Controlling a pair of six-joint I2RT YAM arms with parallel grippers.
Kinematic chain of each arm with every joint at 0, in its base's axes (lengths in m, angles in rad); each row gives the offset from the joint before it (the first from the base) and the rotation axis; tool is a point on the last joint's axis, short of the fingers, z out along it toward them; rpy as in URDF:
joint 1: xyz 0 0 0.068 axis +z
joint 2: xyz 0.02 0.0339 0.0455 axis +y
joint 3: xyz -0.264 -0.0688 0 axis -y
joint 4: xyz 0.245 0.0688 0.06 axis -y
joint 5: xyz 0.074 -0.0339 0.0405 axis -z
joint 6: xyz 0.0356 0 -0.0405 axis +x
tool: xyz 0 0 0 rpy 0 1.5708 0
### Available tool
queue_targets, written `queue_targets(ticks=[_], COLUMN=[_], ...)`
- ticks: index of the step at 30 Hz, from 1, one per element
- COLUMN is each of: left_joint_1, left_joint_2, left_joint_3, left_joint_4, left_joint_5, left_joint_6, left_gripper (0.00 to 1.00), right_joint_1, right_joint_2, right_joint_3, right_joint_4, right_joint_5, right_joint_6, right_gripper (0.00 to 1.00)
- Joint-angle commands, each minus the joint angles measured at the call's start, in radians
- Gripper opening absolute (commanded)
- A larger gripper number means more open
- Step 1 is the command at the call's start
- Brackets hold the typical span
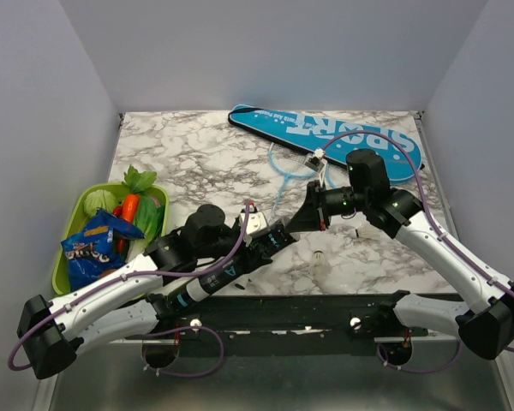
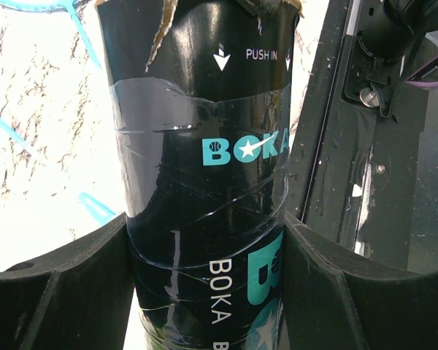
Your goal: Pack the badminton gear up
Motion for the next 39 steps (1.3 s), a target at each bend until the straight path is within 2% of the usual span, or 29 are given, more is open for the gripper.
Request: queue_targets(ticks=[1, 10, 19, 26, 29, 32, 35, 36, 39], left_joint_1=[-0.009, -0.029, -0.041, -0.046, -0.049, -0.052, -0.053, -0.053, -0.055], left_joint_2=[-0.019, -0.023, -0.028, -0.03, -0.031, -0.034, -0.04, -0.042, -0.043], left_joint_3=[-0.008, -0.01, -0.011, -0.01, -0.008, -0.008, -0.005, -0.005, 0.0], left_joint_4=[0.051, 0.05, 0.045, 0.047, 0.047, 0.047, 0.039, 0.039, 0.033], left_joint_5=[-0.027, -0.033, -0.043, -0.041, -0.041, -0.043, -0.058, -0.061, -0.069], left_joint_6=[0.0, 0.001, 0.006, 0.006, 0.003, 0.003, 0.003, 0.001, 0.0], left_gripper=[0.15, 0.15, 0.15, 0.15, 0.14, 0.15, 0.14, 0.14, 0.15], right_joint_1=[0.019, 0.007, -0.022, -0.045, -0.053, -0.065, -0.088, -0.097, -0.166], right_joint_2=[-0.029, -0.107, -0.151, -0.182, -0.182, -0.17, -0.147, -0.136, -0.081], right_joint_3=[-0.017, -0.038, -0.028, 0.026, 0.043, 0.058, 0.078, 0.086, 0.084], right_joint_4=[0.037, 0.023, 0.011, -0.102, -0.144, -0.185, -0.237, -0.253, -0.29], right_joint_5=[-0.088, 0.004, -0.003, 0.058, 0.133, 0.272, 0.491, 0.607, 0.774], right_joint_6=[-0.006, -0.038, -0.041, -0.089, -0.098, -0.086, -0.062, -0.052, -0.003], right_gripper=[0.01, 0.01, 0.01, 0.0, 0.01, 0.01, 0.01, 0.01, 0.0])
